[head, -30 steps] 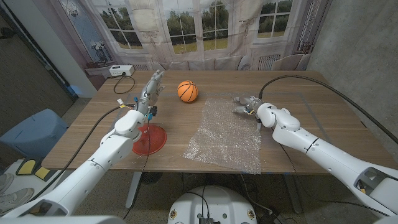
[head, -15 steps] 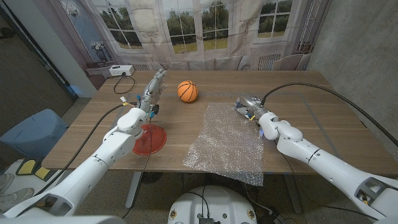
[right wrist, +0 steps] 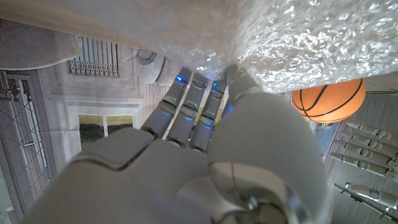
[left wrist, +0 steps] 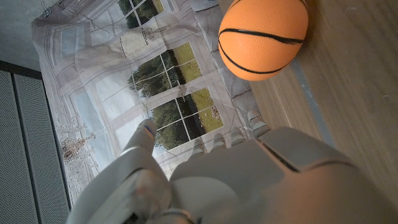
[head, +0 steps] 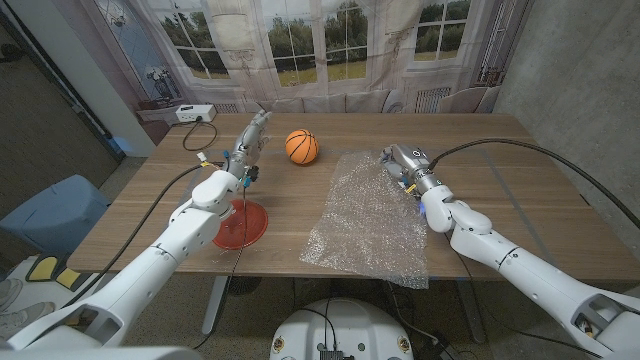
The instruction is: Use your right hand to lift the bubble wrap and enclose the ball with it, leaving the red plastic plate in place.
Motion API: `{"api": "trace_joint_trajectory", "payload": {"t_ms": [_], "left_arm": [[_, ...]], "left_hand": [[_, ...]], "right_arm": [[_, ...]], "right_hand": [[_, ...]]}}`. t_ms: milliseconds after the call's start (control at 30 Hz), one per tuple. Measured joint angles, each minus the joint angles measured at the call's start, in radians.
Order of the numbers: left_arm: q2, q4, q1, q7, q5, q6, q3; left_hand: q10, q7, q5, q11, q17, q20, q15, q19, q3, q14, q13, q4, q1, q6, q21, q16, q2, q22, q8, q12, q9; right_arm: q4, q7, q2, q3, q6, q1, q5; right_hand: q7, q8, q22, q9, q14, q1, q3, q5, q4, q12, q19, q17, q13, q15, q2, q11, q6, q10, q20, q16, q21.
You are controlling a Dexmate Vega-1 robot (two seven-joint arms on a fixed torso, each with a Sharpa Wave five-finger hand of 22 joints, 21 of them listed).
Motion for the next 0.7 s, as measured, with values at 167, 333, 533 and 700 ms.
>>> {"api": "trace_joint_trajectory", "payload": {"t_ms": [167,333,533,700], "left_arm": [[-0.004,0.008,-0.007,-0.005,0.0,0.0,0.003],[-0.007,0.014,-0.012,-0.009,0.001,-0.003,0.006],[-0.008,0.017,-0.016,-0.01,0.002,-0.007,0.007],[-0.008,0.017,-0.016,-0.009,0.002,-0.008,0.007]], "left_hand": [[0.0,0.0,0.0,0.0,0.0,0.0,0.0,0.0,0.0,0.0,0.0,0.0,0.0,0.0,0.0,0.0,0.0,0.0,0.0,0.0,0.0],[0.0,0.0,0.0,0.0,0.0,0.0,0.0,0.0,0.0,0.0,0.0,0.0,0.0,0.0,0.0,0.0,0.0,0.0,0.0,0.0,0.0],[0.0,0.0,0.0,0.0,0.0,0.0,0.0,0.0,0.0,0.0,0.0,0.0,-0.005,0.0,0.0,0.0,0.005,0.0,0.0,0.0,0.0],[0.0,0.0,0.0,0.0,0.0,0.0,0.0,0.0,0.0,0.0,0.0,0.0,-0.005,0.0,0.0,0.004,0.005,0.0,0.0,0.0,0.0]], "right_arm": [[0.013,-0.092,0.009,0.017,0.037,-0.008,-0.01],[0.024,-0.167,0.022,0.036,0.073,-0.011,-0.011],[0.035,-0.237,0.036,0.052,0.123,-0.008,-0.002],[0.042,-0.271,0.045,0.064,0.172,0.0,0.015]], "right_hand": [[-0.003,0.002,0.005,0.0,0.002,-0.006,-0.007,-0.001,0.004,0.011,-0.014,0.012,0.017,-0.002,0.006,-0.009,0.003,0.009,0.0,0.0,0.008],[-0.003,0.002,0.01,0.0,0.002,-0.009,-0.008,-0.001,0.006,0.012,-0.02,0.019,0.026,-0.002,0.009,-0.009,0.003,0.009,0.001,-0.008,0.014],[0.0,0.002,0.015,0.0,0.002,-0.011,-0.016,-0.002,0.011,0.019,-0.028,0.028,0.039,-0.002,0.011,-0.013,0.0,0.005,0.004,-0.015,0.021],[0.002,0.006,0.015,0.001,0.001,-0.011,-0.018,0.004,0.012,0.027,-0.028,0.032,0.047,-0.001,0.011,-0.013,-0.003,0.005,0.004,-0.023,0.025]]}}
